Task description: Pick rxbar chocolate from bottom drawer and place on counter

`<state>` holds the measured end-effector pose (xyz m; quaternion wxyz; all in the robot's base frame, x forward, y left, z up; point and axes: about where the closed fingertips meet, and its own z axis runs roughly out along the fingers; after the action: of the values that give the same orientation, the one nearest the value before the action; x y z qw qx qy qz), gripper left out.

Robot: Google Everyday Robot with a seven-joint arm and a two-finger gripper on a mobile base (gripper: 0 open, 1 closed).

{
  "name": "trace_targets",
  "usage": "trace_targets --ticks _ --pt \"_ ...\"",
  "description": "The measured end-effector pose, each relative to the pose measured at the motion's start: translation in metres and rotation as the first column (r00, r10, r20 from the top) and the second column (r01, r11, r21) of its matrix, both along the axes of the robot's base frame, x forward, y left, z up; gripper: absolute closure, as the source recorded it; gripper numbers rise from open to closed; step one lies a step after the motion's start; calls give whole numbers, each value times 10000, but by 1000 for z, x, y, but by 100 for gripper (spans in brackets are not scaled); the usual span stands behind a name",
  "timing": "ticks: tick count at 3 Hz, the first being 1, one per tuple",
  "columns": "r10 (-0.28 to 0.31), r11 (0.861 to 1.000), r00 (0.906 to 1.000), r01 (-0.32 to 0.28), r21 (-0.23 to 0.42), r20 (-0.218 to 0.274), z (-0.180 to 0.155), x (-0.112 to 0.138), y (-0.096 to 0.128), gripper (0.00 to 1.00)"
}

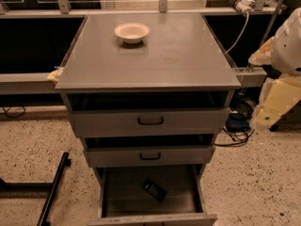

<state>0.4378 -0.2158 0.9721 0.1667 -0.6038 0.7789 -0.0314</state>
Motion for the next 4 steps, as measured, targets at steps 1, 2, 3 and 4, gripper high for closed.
trace_targets --ticks 1,2,3,4 --pt "418 9950 9989 -398 915 -199 -44 -7 13 42" --pt "1059 9615 9909 -805 2627 -837 -142 -11 39 64" --pt "1387 9149 9859 -913 3933 -939 -226 4 71 88" --pt "1001 9114 9940 -742 4048 -432 -235 25 71 100"
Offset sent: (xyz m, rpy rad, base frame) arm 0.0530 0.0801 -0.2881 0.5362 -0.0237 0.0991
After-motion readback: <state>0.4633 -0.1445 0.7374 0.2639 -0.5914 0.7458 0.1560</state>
